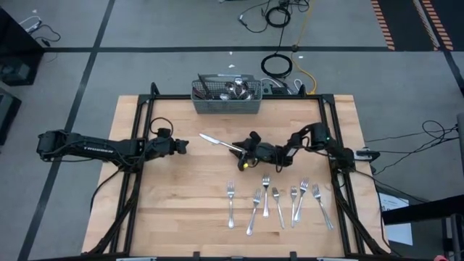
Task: Sort silverware
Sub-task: Put the silver knife into the gray utensil holder
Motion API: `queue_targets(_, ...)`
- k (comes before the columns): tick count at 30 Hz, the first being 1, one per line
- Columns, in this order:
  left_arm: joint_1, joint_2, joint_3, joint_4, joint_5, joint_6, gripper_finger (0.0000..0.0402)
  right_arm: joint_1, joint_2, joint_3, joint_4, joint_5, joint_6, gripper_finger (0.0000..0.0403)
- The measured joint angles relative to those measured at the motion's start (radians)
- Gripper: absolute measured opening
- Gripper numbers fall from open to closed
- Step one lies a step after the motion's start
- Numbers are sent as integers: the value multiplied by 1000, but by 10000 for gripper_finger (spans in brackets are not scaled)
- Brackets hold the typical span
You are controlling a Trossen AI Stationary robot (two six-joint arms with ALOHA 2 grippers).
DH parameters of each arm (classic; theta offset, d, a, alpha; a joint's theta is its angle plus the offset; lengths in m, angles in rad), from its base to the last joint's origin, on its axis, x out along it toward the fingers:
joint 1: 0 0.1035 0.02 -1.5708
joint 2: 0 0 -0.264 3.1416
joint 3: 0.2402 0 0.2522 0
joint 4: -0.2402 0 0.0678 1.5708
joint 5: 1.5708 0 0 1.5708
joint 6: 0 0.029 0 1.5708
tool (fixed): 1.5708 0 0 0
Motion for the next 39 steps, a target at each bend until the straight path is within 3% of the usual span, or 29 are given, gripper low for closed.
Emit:
queue_targets(4, 0, 0, 0, 2, 5, -25, 134, 0, -123, -13, -261, -68, 43, 150)
queue_targets(9, 0, 0, 0, 2, 5, -25, 134, 2, -227, -12, -483, -21, 57, 148)
queue_targets(17, 0, 0, 0, -2, 4, -17, 134, -6, -206, -15, -443, -2, 39, 147)
queue_targets(27, 0, 0, 0, -5, 4, -16, 134, 22, -198, -16, -428, 42, 49, 93)
queue_targets(34, 0, 0, 0, -7, 4, -16, 134, 21, -178, -37, -357, 17, 42, 92)
queue_targets(36, 0, 0, 0, -8, 4, -17, 134, 17, -162, -42, -315, -7, 40, 77)
queue_targets(39, 0, 0, 0, -8, 4, -17, 134, 20, -150, -46, -286, -8, 59, 25)
